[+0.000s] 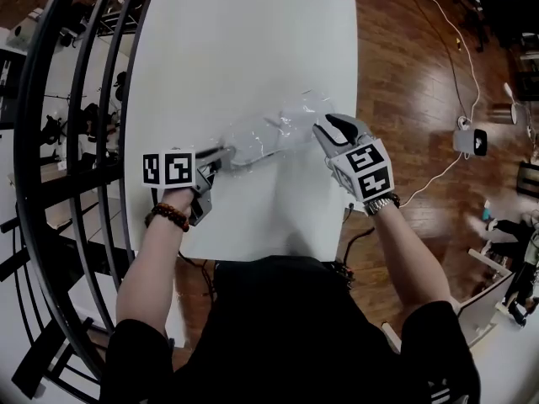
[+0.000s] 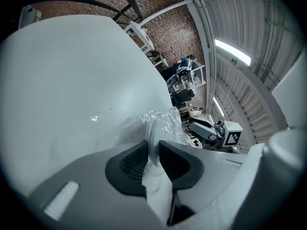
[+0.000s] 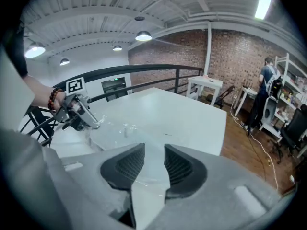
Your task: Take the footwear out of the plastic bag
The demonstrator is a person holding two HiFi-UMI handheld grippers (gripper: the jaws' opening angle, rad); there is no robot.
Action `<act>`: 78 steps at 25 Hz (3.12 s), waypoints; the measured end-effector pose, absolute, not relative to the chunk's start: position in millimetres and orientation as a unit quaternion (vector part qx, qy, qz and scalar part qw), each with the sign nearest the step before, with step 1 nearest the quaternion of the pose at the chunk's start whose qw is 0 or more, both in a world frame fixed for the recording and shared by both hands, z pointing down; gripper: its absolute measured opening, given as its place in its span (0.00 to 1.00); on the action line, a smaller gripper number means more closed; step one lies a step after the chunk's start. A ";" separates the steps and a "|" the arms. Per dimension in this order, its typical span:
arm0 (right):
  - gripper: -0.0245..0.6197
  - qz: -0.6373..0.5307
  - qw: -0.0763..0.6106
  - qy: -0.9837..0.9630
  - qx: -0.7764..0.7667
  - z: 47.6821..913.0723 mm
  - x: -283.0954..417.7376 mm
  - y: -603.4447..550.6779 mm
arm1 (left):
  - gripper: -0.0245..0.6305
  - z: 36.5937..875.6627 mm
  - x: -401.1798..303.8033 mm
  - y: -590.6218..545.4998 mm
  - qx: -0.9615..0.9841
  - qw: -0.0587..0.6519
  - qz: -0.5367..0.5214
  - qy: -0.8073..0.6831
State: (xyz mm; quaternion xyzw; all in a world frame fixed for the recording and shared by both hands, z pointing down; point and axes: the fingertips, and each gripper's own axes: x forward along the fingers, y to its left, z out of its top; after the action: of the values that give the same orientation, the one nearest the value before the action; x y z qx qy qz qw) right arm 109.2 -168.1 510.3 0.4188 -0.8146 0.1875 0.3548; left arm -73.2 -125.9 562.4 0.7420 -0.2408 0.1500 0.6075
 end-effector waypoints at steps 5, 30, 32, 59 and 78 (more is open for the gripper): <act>0.28 0.272 0.345 -0.787 0.432 534.2 157.3 -190.4 | 0.17 560.6 -77.0 -126.2 0.751 0.599 0.156 -0.233; 0.03 0.420 0.249 -0.780 0.391 551.5 169.9 -199.9 | 0.16 547.8 -119.1 -141.3 0.756 0.602 0.071 -0.245; 0.03 0.414 0.247 -0.777 0.405 549.5 174.0 -202.5 | 0.16 547.6 -122.6 -143.9 0.753 0.604 0.064 -0.253; 0.03 0.405 0.223 -0.685 0.563 547.2 244.8 -193.6 | 0.16 546.4 -210.5 -156.8 0.682 0.614 -0.056 -0.393; 0.03 0.401 0.190 -0.637 0.630 538.5 232.8 -172.4 | 0.16 558.3 -289.2 -126.2 0.611 0.608 -0.141 -0.487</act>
State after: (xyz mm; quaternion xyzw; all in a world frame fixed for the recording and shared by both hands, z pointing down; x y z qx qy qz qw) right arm 232.8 -172.4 538.5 0.6302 -0.6371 0.4013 0.1896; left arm -289.2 -126.2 558.3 0.6109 -0.4866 -0.1414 0.6083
